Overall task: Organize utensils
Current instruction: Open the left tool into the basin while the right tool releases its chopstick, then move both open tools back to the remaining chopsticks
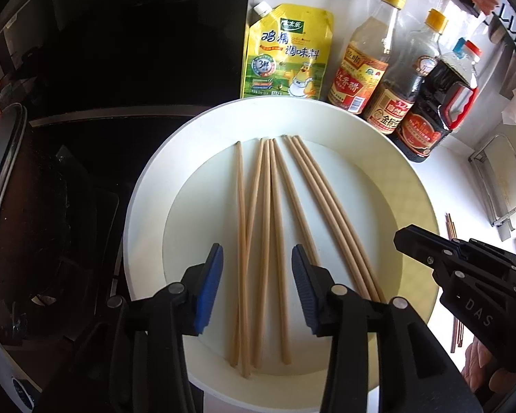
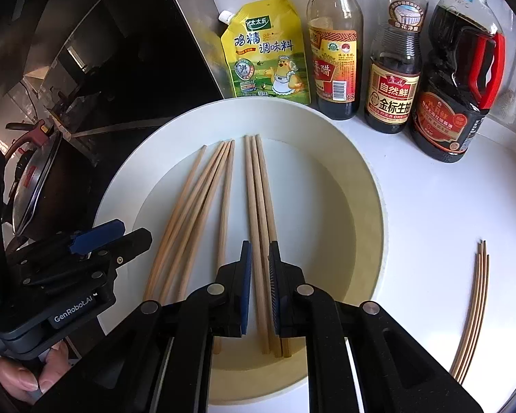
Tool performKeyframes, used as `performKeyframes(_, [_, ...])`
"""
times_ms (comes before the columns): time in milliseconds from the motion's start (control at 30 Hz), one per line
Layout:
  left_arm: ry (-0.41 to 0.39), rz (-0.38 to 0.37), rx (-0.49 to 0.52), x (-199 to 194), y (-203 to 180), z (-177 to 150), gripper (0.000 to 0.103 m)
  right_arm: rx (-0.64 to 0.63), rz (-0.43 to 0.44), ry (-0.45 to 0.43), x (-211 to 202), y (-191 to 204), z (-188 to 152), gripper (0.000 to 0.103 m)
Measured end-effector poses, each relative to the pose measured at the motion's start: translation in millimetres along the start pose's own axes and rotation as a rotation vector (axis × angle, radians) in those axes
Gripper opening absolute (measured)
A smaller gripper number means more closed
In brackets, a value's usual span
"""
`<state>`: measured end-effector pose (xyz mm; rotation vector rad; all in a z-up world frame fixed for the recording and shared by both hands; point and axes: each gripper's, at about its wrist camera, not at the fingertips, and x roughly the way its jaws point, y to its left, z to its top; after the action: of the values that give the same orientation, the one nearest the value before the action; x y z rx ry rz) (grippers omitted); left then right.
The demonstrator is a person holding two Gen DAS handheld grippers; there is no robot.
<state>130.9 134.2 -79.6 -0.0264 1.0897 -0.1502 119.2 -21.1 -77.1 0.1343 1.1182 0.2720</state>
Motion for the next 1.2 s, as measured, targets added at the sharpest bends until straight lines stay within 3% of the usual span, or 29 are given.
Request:
performKeyframes(367, [-0.048, -0.026, 0.036, -27, -26, -15, 0.049, 0.030, -0.007, -0.049, -35, -16, -24, 0.010])
performKeyframes(867, [-0.036, -0.065, 0.086, -41, -78, -39, 0.056, 0.081, -0.039, -0.062, -77, -65, -69, 0.024])
performKeyframes(1200, [-0.006, -0.118, 0.151, -36, -133, -53, 0.059, 0.145, -0.082, -0.069, -100, -116, -100, 0.032])
